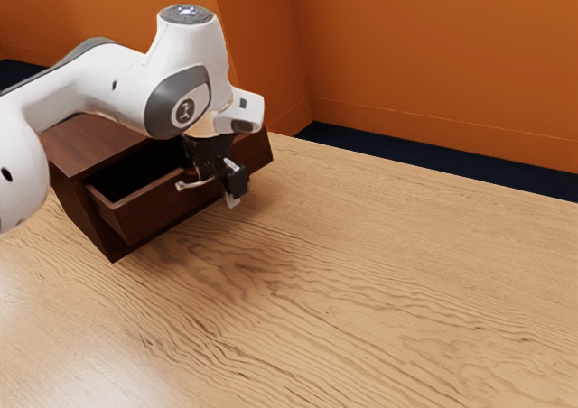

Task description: Pull the drawer handle with one arm to open the drawer

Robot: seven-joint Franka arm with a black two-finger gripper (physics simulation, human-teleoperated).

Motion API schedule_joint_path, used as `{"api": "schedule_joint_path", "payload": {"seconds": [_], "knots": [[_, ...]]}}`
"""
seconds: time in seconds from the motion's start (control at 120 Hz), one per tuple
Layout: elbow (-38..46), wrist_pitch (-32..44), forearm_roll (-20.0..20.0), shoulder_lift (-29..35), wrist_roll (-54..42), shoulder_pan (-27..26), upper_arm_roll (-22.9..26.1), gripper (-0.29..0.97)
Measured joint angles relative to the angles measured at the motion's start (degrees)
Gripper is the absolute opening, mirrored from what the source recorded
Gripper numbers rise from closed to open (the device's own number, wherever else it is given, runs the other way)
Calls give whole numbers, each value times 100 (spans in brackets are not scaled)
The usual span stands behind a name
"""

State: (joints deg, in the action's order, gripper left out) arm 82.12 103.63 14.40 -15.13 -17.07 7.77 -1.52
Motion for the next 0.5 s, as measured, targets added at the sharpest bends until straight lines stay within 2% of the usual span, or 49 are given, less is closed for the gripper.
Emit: {"api": "schedule_joint_path", "payload": {"seconds": [0.5], "knots": [[284,16,2,252,199,-222,20,55]]}}
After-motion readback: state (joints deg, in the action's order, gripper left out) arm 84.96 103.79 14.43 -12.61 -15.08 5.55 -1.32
